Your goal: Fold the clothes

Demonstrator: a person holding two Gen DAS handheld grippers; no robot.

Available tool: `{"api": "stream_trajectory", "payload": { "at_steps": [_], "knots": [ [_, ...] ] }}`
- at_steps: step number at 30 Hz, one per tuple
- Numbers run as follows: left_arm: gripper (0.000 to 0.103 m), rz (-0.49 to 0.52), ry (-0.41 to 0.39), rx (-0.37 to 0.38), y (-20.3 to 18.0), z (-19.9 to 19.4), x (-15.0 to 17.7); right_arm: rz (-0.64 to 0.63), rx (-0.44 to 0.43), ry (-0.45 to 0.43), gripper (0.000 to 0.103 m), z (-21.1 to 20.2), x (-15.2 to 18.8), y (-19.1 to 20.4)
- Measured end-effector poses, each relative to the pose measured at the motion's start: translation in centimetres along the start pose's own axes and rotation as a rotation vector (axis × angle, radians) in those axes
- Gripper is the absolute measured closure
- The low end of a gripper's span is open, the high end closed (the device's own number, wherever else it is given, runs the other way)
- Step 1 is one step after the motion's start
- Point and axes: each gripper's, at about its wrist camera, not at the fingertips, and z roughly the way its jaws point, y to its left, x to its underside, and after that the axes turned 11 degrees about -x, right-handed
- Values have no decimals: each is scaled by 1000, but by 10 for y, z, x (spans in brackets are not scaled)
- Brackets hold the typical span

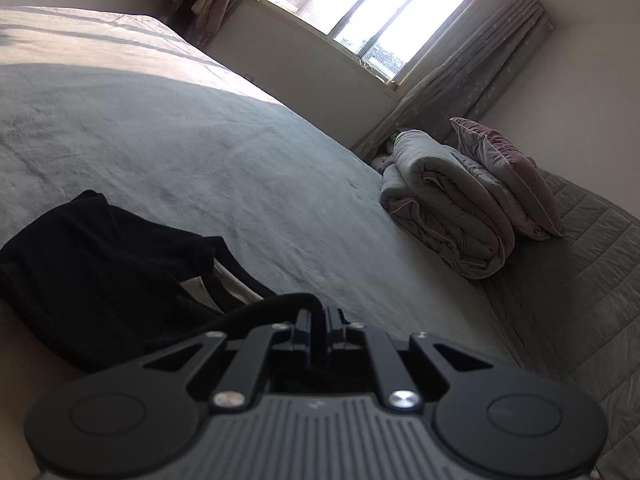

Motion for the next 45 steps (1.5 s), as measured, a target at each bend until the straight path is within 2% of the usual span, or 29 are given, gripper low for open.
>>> {"api": "stream_trajectory", "payload": {
  "at_steps": [3,10,13,16,18,20,21,25,28,31,33,35,37,38,40,45],
  "knots": [
    [96,41,68,42,-2,12,17,3,3,-3,40,-1,0,0],
    [91,153,215,79,3,31,51,27,10,-12,40,-2,-3,-5],
    [86,185,236,111,7,31,55,37,6,-13,40,-2,-3,-6],
    [76,162,278,133,13,24,48,32,6,-13,40,-1,-3,-5],
    [56,162,310,148,14,15,40,24,4,-10,40,-1,-3,-5],
    [45,210,336,146,13,2,35,11,2,-5,40,0,-1,-3],
    [43,244,348,141,13,-5,32,1,0,-2,40,0,0,-1],
    [43,375,339,108,16,-35,20,-44,-14,9,40,4,5,10],
    [44,422,226,50,28,-54,2,-82,-28,21,40,10,9,23],
    [47,339,154,10,55,-56,-22,-141,-34,50,40,22,14,38],
    [58,272,126,-2,72,-51,-31,-178,-26,72,40,31,16,48],
    [60,229,99,-20,86,-44,-37,-218,-11,85,40,42,15,58],
    [68,205,94,-44,96,-37,-40,-242,-6,94,40,55,13,66],
    [72,192,94,-54,100,-33,-41,-247,-6,96,40,62,12,70],
    [72,154,106,-61,110,-26,-44,-250,-9,101,40,78,9,76],
    [74,103,196,-118,126,-12,-39,-275,1,142,40,124,14,89]
  ]
}}
